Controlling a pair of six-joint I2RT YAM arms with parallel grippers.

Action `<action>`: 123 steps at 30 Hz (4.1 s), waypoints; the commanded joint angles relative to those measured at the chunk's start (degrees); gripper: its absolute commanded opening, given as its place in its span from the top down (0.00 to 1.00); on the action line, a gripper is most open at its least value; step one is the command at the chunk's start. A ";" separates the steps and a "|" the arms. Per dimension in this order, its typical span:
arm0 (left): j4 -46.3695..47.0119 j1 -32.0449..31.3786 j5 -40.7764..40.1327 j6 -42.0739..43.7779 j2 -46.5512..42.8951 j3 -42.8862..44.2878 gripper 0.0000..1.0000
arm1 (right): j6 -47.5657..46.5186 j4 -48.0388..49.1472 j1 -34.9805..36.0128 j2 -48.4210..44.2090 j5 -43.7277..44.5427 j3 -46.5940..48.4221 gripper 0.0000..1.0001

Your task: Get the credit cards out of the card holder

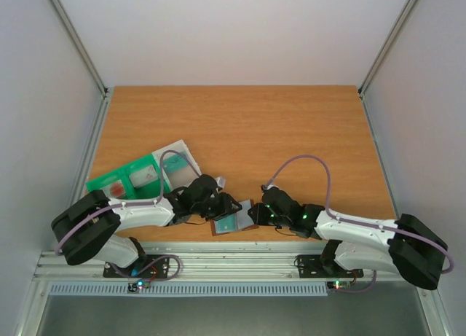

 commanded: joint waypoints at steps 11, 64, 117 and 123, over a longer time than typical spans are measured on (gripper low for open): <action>5.56 -0.42 0.69 1.42 1.95 1.56 0.60 | -3.25 -13.06 0.30 -10.28 9.59 1.84 0.78; -2.29 -0.40 -10.06 -2.33 -2.20 -4.14 0.62 | -2.10 -8.86 0.30 13.46 -0.88 3.61 0.89; -23.84 -0.22 -13.06 5.27 -33.79 -7.09 1.00 | -11.41 -17.91 0.05 -0.51 -2.57 10.92 0.87; -30.04 -0.22 -1.48 15.22 -39.60 -2.57 1.00 | -21.24 -31.41 0.04 -8.72 -13.19 20.50 0.76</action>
